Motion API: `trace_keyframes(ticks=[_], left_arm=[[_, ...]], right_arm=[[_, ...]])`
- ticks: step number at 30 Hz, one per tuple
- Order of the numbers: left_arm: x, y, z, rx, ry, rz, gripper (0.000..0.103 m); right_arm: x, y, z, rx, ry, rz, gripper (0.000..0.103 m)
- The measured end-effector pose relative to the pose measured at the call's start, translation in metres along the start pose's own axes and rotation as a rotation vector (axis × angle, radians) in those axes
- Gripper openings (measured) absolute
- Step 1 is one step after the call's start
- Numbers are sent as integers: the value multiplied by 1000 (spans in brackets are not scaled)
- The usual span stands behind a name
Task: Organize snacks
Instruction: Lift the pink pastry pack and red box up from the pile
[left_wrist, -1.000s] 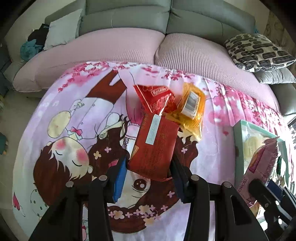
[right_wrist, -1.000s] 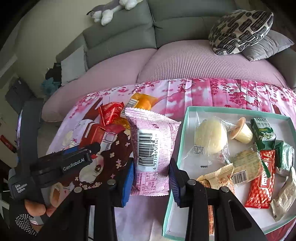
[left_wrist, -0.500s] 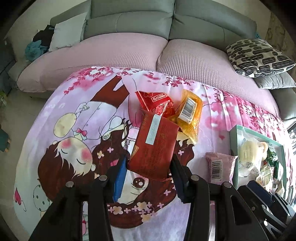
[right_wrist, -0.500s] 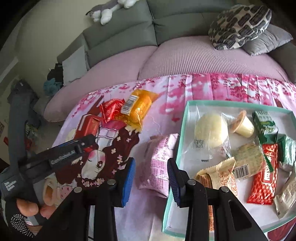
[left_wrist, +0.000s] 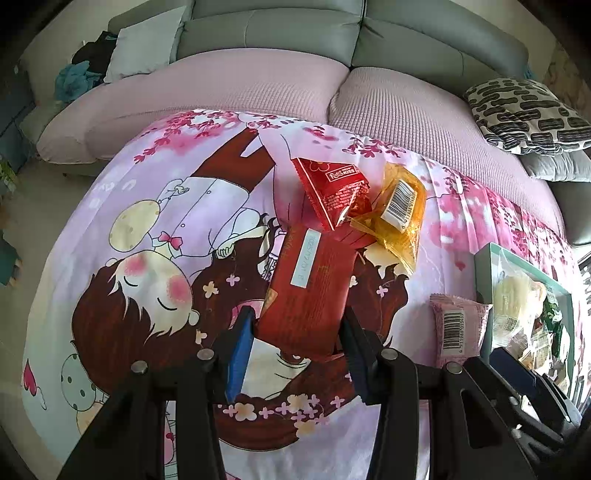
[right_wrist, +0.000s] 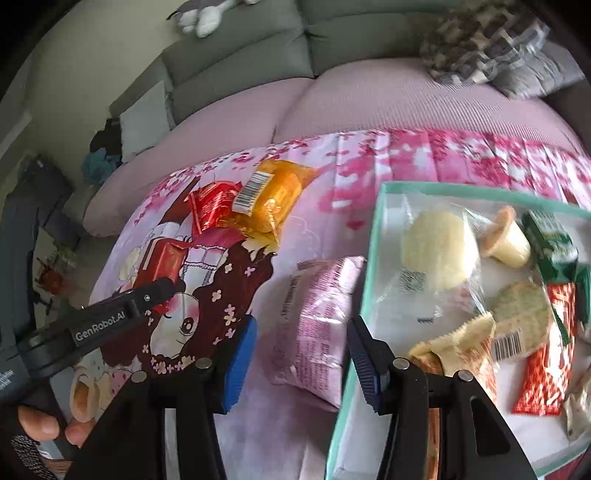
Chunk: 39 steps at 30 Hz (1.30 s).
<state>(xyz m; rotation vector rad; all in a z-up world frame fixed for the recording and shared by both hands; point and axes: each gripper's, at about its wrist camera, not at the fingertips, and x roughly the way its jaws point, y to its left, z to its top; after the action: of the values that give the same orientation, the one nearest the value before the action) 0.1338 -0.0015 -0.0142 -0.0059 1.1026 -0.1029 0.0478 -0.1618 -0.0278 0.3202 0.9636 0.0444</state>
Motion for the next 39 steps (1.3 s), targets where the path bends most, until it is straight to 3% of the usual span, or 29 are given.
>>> trace_keyframes(ticks=[11, 16, 32, 39], left_arm=[[5, 12, 2, -34, 17, -12, 48], [7, 15, 2, -40, 23, -17, 48], [13, 16, 1, -47, 41, -9, 48], [13, 15, 0, -48, 40, -7, 48]], right_arm=[[24, 8, 0, -43, 24, -23, 56], [34, 25, -4, -81, 60, 42, 57], [57, 45, -18, -209, 103, -141, 56], [54, 46, -19, -202, 103, -158, 45]])
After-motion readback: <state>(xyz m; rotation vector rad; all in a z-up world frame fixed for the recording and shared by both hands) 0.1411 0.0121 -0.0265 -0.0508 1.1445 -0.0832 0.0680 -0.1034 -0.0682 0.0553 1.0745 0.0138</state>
